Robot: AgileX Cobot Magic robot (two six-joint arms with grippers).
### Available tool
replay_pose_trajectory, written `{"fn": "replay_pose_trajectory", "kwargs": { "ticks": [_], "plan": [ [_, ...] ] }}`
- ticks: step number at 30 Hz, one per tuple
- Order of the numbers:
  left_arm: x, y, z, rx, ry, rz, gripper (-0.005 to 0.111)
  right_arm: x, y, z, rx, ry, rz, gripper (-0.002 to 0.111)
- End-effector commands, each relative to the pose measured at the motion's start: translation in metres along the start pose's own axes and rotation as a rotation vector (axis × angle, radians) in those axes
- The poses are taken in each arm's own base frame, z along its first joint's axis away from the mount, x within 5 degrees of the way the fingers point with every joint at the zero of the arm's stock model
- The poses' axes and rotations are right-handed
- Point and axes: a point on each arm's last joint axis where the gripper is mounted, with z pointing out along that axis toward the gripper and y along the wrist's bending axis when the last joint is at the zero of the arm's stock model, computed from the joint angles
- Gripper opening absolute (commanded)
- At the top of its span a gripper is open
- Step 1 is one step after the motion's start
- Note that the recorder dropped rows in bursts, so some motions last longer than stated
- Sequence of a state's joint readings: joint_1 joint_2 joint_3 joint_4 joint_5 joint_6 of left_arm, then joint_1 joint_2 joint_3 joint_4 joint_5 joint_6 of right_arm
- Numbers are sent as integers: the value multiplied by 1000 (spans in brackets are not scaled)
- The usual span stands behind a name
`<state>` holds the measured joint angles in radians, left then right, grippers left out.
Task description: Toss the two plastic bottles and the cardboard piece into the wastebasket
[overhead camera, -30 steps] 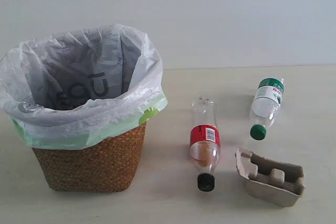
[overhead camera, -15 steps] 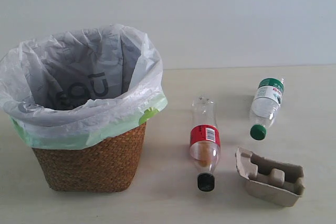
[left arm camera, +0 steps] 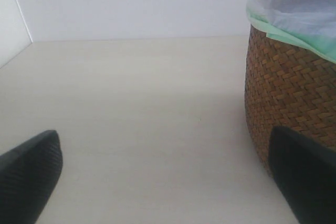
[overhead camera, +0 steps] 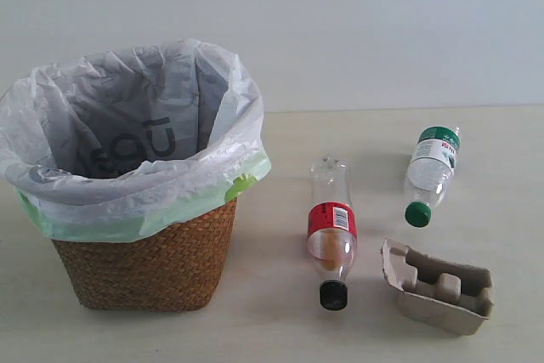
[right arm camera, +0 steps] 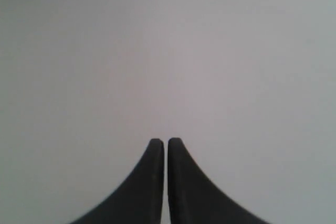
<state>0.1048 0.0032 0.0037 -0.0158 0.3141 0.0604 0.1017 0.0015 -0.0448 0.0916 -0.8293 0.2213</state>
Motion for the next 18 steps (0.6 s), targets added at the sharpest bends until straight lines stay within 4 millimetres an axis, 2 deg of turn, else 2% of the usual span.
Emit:
{"fn": "replay_pose_trajectory", "kwargs": {
  "ticks": [1, 6, 9, 10, 14, 15, 16, 17, 18],
  "plan": [
    [-2, 0, -1, -2, -14, -11, 108, -24, 17, 25, -61, 91, -48, 0],
    [-2, 0, -1, -2, -14, -11, 108, -59, 30, 52, -43, 207, -113, 0],
    [-2, 0, -1, -2, -14, -11, 108, -68, 33, 68, -24, 286, -157, 0],
    [-2, 0, -1, -2, -14, -11, 108, -71, 34, 82, -5, 354, -190, 4],
    [-2, 0, -1, -2, -14, -11, 108, -69, 32, 109, 54, 518, -208, 26],
    [-2, 0, -1, -2, -14, -11, 108, -62, 30, 123, 78, 629, -256, 43],
    [-2, 0, -1, -2, -14, -11, 108, -59, 28, 128, 85, 676, -277, 52],
    [-2, 0, -1, -2, -14, -11, 108, -48, 25, 140, 105, 801, -323, 65],
    [-2, 0, -1, -2, -14, -11, 108, -41, 22, 145, 113, 868, -344, 69]
  ]
}}
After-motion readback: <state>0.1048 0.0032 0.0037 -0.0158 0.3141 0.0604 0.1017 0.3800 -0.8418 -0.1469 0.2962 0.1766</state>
